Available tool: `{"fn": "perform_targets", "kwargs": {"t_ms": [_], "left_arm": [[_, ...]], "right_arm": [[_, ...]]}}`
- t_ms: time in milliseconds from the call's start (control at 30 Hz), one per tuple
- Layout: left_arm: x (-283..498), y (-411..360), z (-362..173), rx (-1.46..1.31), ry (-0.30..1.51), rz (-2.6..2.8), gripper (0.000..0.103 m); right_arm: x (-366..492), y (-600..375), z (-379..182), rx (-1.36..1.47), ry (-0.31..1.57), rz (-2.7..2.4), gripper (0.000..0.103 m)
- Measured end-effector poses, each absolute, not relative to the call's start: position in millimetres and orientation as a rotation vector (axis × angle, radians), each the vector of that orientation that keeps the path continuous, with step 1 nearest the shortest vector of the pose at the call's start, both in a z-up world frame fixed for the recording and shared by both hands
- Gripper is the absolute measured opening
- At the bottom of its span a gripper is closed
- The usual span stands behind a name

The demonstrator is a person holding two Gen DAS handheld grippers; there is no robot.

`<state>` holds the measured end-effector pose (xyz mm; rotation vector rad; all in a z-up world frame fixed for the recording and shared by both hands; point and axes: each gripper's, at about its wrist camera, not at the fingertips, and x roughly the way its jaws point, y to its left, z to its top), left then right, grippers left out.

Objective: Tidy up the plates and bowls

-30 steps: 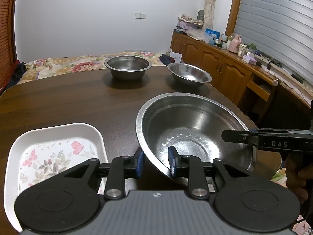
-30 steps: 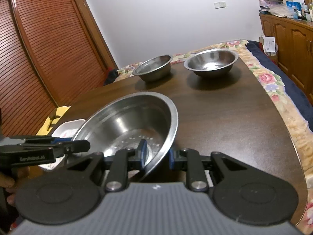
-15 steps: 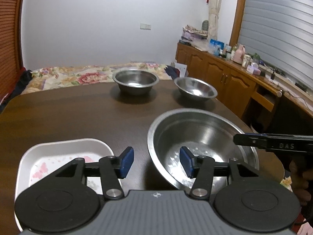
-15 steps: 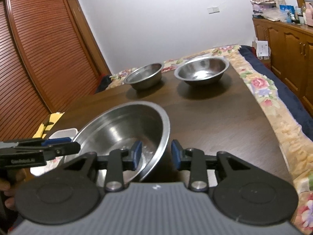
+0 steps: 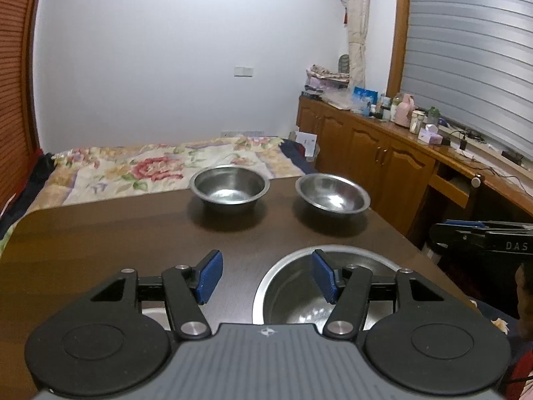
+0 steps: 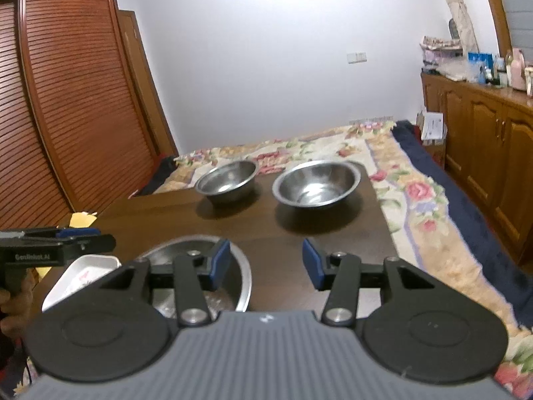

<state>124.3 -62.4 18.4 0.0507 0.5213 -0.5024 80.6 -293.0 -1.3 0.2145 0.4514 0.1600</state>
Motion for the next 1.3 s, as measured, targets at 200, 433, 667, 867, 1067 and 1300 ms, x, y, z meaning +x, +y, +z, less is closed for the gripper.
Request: {"fn": "perform_targets", "kwargs": {"t_ms": [200,433,667,867,1067,1300], "left_arm": [[144.9,-74.1,28.1,0.071,0.503,-0.511,0.062],[181.7,-95.2,29.9,0.109,0.507,-0.520,0.062],[217.0,-119.7,30.9,0.152,0.537,-0.550,0.062],[244.8,-136.6,27.3,0.191,0.572,-0.571,0.062],[272.5,-150.8,19.3,0.203,0.615,-0.602,0.062],[297.1,-175.7,4.2,0.234,0.665,-0.656,0.062]], "right_arm": [[93.7,-306.1,6.4,0.184,0.436,0.129,0.050],[126.7,-325.2,6.7,0.139,0.419,0.101,0.050],[167.7,-342.9,-1.3,0.156,0.419,0.093,0.051],[198.1,-346.3,-16.8,0.154,0.470,0.093,0.050],[218.5,-348.5,-33.1,0.169,0.526,0.085,0.050],[226.1,-351.9,-38.7,0.213,0.554,0.085,0.050]]}}
